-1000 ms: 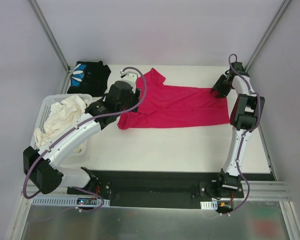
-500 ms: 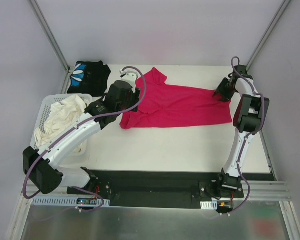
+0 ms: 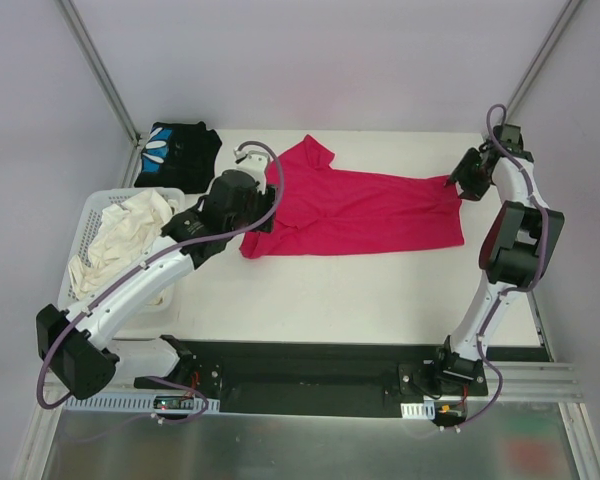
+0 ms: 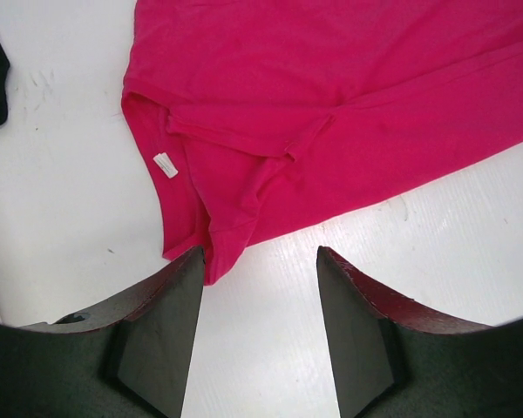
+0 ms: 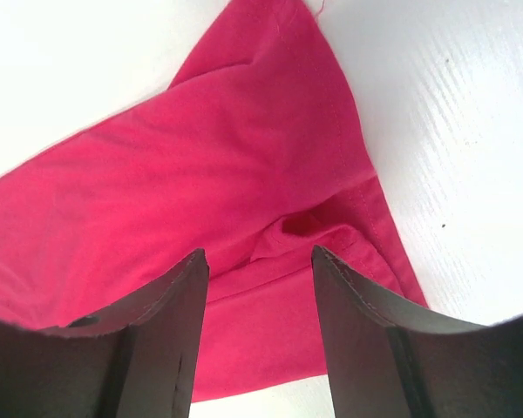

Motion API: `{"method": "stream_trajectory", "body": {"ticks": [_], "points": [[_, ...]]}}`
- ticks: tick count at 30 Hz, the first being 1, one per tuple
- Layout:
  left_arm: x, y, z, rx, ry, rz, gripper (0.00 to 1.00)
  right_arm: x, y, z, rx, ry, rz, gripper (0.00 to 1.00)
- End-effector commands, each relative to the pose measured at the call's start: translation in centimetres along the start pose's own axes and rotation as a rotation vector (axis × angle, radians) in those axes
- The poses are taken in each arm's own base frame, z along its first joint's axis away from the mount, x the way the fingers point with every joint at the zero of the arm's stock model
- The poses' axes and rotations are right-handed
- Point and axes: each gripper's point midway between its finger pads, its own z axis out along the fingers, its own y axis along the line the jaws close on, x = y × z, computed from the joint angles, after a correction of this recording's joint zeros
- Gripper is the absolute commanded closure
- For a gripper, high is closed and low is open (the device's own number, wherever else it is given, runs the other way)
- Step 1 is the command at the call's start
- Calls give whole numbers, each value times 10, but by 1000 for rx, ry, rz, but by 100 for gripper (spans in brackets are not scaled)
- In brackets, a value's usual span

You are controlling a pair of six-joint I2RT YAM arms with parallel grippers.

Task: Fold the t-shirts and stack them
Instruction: Fold the flattened tshirt in 1/3 of the way

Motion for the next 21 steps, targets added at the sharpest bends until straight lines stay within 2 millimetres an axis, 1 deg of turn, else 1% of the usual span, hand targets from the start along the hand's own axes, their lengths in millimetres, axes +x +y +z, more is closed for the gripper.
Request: {"method": "stream_trajectory", "body": {"ticks": [1,2,3,4,6,7,10,15,18,19,20,21], "points": [[-10,-7,-18,48,-50,-29,46,5,12,-15,-40,-7,2,46],[-11,-7,-19,48,-52,-26,46,8,11,-15,-39,-7,-1,46],[-11,-6,-19,46,-52,-20,47,21,7,-11,-29,13,1,46],[-11,-6,-18,45,-51,-17,46,20,8,-17,-35,-9,3,46],[-13,-6,-17,45,-53,-10,46,27,6,-19,-34,-2,10,46],[-13,-7,-16,45,-49,-7,46,35,3,-20,-26,10,17,46],[-15,-9,-14,48,-49,-5,46,51,2,-28,-40,18,20,46],[-19,-9,-13,46,-53,3,46,63,-1,-37,-44,1,35,46],[-20,-10,-13,50,-53,8,46,73,-3,-42,-37,26,51,46],[-21,-10,-13,51,-55,9,46,77,-4,-42,-34,33,58,46],[-22,-10,-12,49,-55,13,46,85,-6,-42,-32,49,63,46],[-23,-11,-13,53,-59,16,46,88,-6,-44,-32,50,67,46]]}}
